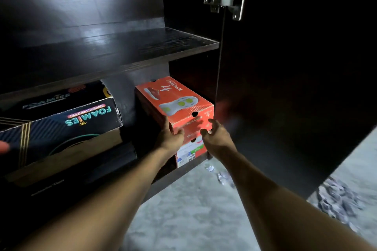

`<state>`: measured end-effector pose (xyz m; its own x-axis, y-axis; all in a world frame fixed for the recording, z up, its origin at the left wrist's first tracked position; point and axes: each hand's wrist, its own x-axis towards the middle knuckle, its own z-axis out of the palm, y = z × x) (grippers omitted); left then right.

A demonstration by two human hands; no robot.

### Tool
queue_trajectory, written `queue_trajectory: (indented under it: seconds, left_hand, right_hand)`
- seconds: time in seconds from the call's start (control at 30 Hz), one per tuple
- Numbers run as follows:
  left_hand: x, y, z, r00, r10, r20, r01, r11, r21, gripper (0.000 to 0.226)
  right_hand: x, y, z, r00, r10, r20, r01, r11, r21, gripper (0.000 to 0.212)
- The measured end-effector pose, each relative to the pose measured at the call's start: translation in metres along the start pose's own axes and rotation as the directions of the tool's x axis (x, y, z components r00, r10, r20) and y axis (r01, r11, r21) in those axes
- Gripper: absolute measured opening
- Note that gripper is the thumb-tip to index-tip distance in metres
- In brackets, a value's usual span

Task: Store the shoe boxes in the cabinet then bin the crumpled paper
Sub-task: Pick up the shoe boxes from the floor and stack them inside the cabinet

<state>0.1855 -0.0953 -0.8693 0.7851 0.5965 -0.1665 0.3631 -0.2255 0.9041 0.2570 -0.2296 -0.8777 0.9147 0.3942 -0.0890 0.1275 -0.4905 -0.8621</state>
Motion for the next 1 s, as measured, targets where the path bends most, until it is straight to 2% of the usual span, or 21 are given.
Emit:
queue_trajectory:
  seconds: [0.1,0.13,0.2,0.3,0.4,0.53,0.7,0.77,0.87,0.93,1.0]
  left_hand:
    - [-0.03,0.0,0.032,0.995,0.016,-0.102,-0.021,0.999,-0.044,0.078]
    - [-0.044,0.002,0.043,0.992,0.022,-0.121,-0.026,0.999,-0.03,0.075]
    - [-0.074,0.003,0.07,0.994,0.055,-0.094,-0.054,0.998,0.009,0.066]
    - [-0.123,0.005,0.111,0.979,0.092,0.184,-0.102,0.994,0.049,0.058]
    - [-0.168,0.006,0.143,0.883,0.149,0.444,-0.174,0.985,0.017,0.042]
    - [-0.218,-0.008,0.188,0.711,0.197,0.675,-0.286,0.958,0.022,0.033]
    - [-0.279,-0.036,0.236,0.618,0.147,0.772,-0.321,0.944,0.077,0.039]
    - [-0.3,-0.051,0.255,0.604,0.124,0.788,-0.336,0.935,0.11,0.043]
    - [-0.325,-0.063,0.282,0.619,0.091,0.78,-0.337,0.928,0.16,0.058]
    - [-0.339,-0.063,0.301,0.629,0.094,0.772,-0.327,0.932,0.153,0.061]
    - [-0.35,-0.058,0.32,0.641,0.131,0.756,-0.336,0.934,0.123,0.055]
  right_hand:
    - [-0.048,0.002,-0.03,0.996,0.01,-0.091,-0.016,0.997,-0.074,0.034]
    - [-0.065,0.009,-0.041,0.993,0.025,-0.115,-0.035,0.996,-0.086,0.03]
    - [-0.101,0.027,-0.06,0.983,0.085,-0.165,-0.101,0.991,-0.088,0.04]
    - [-0.155,0.058,-0.086,0.949,0.129,-0.288,-0.173,0.976,-0.133,0.043]
    - [-0.208,0.086,-0.113,0.916,0.165,-0.365,-0.239,0.956,-0.167,0.041]
    - [-0.288,0.141,-0.139,0.805,0.268,-0.529,-0.357,0.932,-0.071,0.039]
    - [-0.38,0.214,-0.15,0.688,0.346,-0.637,-0.463,0.886,-0.019,0.037]
    - [-0.41,0.242,-0.154,0.648,0.386,-0.656,-0.507,0.862,0.006,0.038]
    - [-0.443,0.282,-0.164,0.588,0.406,-0.699,-0.538,0.842,0.037,0.034]
    - [-0.459,0.303,-0.176,0.518,0.411,-0.75,-0.542,0.836,0.084,0.036]
    - [-0.471,0.32,-0.191,0.435,0.439,-0.786,-0.563,0.814,0.143,0.048]
